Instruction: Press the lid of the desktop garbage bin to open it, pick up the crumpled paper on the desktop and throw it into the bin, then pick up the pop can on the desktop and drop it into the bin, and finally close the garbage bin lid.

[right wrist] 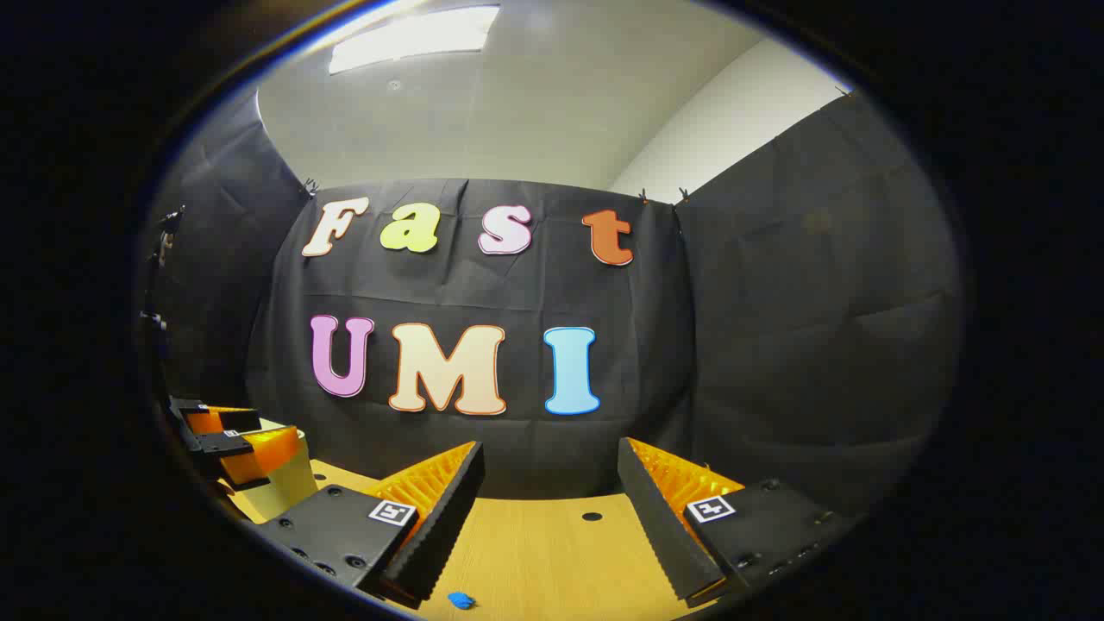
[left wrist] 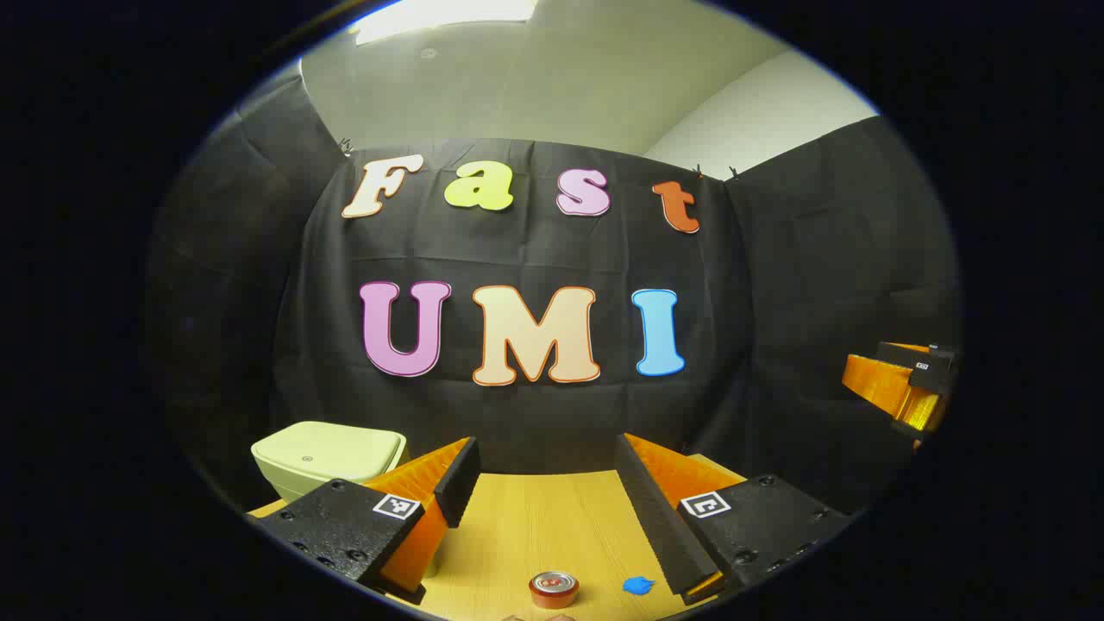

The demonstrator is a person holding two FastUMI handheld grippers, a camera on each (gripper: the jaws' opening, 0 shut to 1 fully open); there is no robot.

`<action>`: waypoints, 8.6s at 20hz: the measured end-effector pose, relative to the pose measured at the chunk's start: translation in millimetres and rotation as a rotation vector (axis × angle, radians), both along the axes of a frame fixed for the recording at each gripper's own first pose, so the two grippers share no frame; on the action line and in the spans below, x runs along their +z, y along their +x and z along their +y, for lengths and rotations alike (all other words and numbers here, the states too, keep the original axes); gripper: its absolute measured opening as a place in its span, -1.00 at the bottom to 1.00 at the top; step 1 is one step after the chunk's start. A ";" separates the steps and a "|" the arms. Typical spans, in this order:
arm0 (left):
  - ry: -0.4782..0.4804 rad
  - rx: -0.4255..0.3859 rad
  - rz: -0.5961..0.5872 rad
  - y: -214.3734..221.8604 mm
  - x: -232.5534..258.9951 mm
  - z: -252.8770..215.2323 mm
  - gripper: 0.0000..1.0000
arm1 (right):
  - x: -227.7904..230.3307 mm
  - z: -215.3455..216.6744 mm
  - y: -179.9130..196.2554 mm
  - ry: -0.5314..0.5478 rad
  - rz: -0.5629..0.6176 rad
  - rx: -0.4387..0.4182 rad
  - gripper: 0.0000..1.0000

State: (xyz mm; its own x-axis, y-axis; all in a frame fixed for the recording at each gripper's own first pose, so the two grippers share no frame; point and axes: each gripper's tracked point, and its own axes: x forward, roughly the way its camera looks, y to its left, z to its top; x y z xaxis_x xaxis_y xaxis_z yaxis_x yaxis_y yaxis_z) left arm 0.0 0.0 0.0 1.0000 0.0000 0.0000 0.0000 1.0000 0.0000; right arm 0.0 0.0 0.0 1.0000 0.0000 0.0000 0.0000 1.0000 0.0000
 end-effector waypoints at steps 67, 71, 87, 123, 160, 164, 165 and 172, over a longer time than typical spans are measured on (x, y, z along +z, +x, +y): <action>0.094 0.438 0.271 8.7 -105.2 283.8 -1.00 | -62.2 156.4 11.8 -0.073 0.194 0.177 1.00; 0.076 0.407 0.174 11.9 -85.5 276.7 -1.00 | -50.6 144.1 19.2 -0.067 0.158 0.170 0.94; 0.073 0.243 -0.002 -11.5 1.5 133.8 -0.64 | -94.1 98.0 36.8 -0.031 0.239 0.287 0.95; 0.076 0.350 0.123 -59.7 -34.9 44.0 0.85 | -451.7 147.6 -39.2 -0.145 0.972 0.706 -0.63; 0.051 0.325 0.169 -41.6 -65.8 278.1 0.84 | -120.4 488.7 73.1 0.101 0.317 0.869 -0.82; 0.024 0.323 0.164 -45.5 -69.7 283.3 0.84 | -129.9 523.5 55.2 0.146 0.337 0.944 0.25; 0.020 0.321 0.163 -43.6 -71.2 283.0 0.84 | -122.0 511.9 57.4 0.146 0.319 0.921 1.00; 0.001 0.262 0.141 -24.8 -70.9 248.8 0.78 | -99.6 426.7 85.3 0.116 0.210 0.752 0.92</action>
